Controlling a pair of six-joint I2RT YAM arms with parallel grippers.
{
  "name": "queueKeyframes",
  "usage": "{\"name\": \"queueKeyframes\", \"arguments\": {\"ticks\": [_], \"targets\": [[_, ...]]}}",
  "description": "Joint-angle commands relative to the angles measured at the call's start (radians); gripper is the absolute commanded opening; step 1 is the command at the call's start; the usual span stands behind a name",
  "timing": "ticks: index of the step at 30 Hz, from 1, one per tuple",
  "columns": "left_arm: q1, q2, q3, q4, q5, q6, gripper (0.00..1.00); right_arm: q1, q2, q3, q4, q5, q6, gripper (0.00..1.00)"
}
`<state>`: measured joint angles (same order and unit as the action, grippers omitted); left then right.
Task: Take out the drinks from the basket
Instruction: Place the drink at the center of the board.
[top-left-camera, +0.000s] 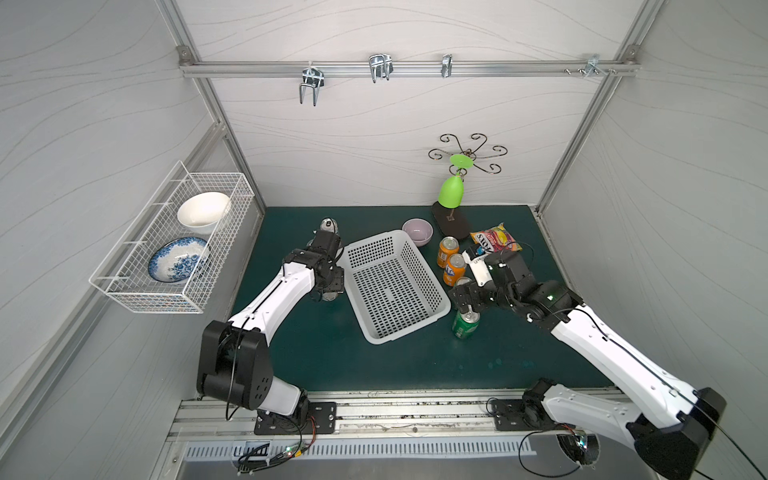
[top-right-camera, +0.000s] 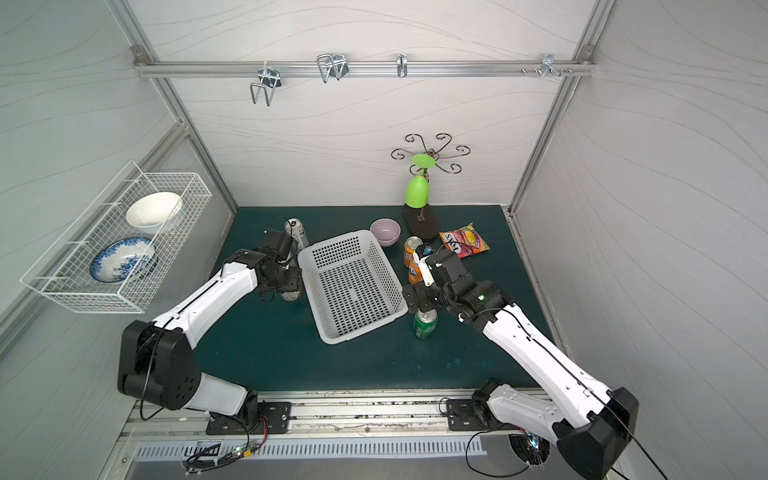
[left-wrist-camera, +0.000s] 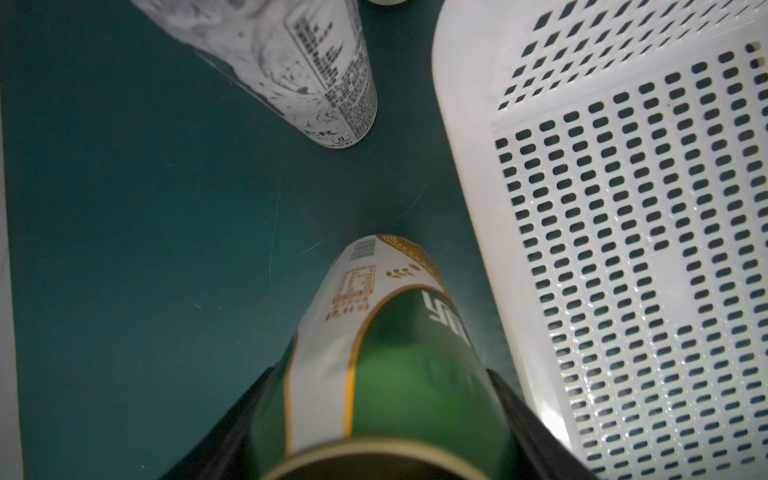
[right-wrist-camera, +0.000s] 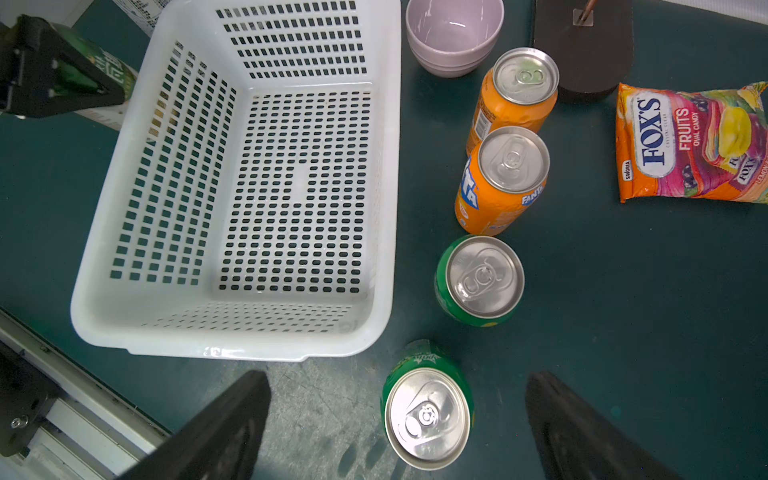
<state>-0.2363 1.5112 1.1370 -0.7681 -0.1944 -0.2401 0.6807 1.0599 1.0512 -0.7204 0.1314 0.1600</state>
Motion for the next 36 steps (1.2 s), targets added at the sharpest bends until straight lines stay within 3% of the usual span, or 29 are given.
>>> {"name": "queueKeyframes", "arguments": {"ticks": [1,23,31,36], "targets": [[0.004,0.015,0.017,0.099,-0.012,-0.008,0.56,-0.004,-0.022,0.004,-0.021,0.006,-0.005,0.99],[0.012,0.084,-0.029,0.127,0.019,-0.016,0.64,-0.004,-0.012,-0.005,-0.011,0.002,-0.006,0.99],[0.011,0.058,-0.013,0.094,0.020,-0.016,0.74,-0.013,-0.009,0.007,-0.013,0.011,-0.018,0.99],[0.012,-0.001,0.008,0.053,0.017,-0.017,0.81,-0.071,-0.013,0.013,0.007,-0.029,-0.027,0.99]]}}
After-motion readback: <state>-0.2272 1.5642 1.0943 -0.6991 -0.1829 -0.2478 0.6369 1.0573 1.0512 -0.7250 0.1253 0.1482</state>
